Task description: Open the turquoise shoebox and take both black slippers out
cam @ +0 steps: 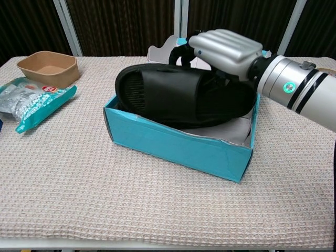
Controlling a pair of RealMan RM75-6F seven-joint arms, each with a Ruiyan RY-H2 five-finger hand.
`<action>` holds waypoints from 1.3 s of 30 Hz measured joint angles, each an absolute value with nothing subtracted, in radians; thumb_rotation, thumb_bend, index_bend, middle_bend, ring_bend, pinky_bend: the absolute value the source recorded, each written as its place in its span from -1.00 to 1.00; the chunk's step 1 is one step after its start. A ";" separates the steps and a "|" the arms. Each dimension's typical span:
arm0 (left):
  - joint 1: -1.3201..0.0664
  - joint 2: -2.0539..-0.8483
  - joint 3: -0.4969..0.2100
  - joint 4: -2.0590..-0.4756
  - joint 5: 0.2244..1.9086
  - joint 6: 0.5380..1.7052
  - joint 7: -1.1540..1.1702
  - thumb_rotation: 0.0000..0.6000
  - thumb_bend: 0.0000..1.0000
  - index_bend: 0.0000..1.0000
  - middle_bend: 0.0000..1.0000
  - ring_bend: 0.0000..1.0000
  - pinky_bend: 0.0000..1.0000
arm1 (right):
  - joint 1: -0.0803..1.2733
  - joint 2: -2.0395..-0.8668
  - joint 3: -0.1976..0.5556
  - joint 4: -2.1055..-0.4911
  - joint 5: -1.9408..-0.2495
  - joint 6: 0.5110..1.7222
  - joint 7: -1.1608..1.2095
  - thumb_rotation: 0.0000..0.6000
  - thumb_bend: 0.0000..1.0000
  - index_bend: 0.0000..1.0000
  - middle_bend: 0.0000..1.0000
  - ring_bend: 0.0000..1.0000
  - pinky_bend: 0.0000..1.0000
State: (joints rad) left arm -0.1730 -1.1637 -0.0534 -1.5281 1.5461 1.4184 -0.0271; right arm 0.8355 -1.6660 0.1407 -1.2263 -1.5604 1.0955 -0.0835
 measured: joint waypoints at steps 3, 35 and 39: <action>-0.202 -1.154 -0.066 -1.534 1.555 1.399 -0.046 1.00 -0.78 -0.80 -0.92 -1.00 -0.92 | 0.828 -1.636 0.158 -1.249 -1.561 1.128 -0.081 1.00 0.05 0.34 0.20 -0.49 -0.82; -0.731 -1.286 -0.282 -1.801 1.127 0.936 0.245 1.00 -0.78 -0.49 -0.19 -0.18 -0.01 | 0.590 -1.323 0.045 -1.116 -1.423 0.975 0.109 1.00 -0.43 -1.00 -0.92 -1.00 -1.00; -0.797 -1.363 -0.291 -1.784 0.935 0.931 0.363 1.00 -0.79 -0.49 -0.18 -0.16 -0.01 | 0.615 -1.297 0.072 -1.158 -1.388 0.946 0.003 1.00 -0.67 -1.00 -1.00 -1.00 -1.00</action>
